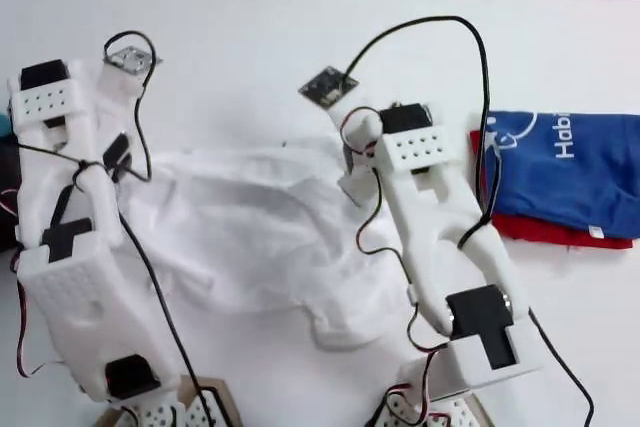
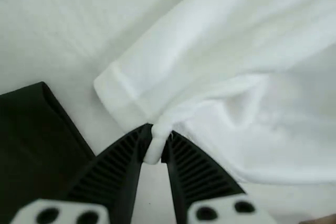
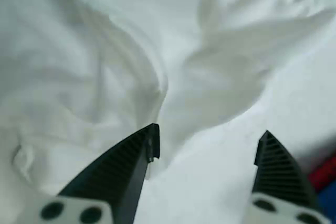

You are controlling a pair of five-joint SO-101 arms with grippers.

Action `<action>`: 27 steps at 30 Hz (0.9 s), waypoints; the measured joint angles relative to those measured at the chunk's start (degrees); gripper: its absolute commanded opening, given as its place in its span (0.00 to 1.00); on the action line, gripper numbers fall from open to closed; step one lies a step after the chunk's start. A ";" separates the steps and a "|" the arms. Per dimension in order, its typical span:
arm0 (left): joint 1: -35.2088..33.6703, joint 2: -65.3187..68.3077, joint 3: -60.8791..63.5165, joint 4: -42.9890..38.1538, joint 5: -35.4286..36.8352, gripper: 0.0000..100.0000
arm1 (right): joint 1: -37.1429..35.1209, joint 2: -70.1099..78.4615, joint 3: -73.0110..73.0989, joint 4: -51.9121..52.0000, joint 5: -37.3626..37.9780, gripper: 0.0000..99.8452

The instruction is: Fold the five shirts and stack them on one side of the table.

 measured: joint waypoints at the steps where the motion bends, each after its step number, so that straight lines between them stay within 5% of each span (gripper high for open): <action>1: 0.00 -0.09 0.00 0.00 0.00 0.03 | -0.35 0.00 0.26 1.76 0.97 0.29; 17: 0.00 -0.09 0.00 0.00 0.00 0.03 | -9.23 -12.75 8.97 7.47 17.41 0.29; 27: -0.09 -0.09 0.00 0.00 0.00 0.03 | -1.49 -12.31 17.05 -0.88 24.00 0.29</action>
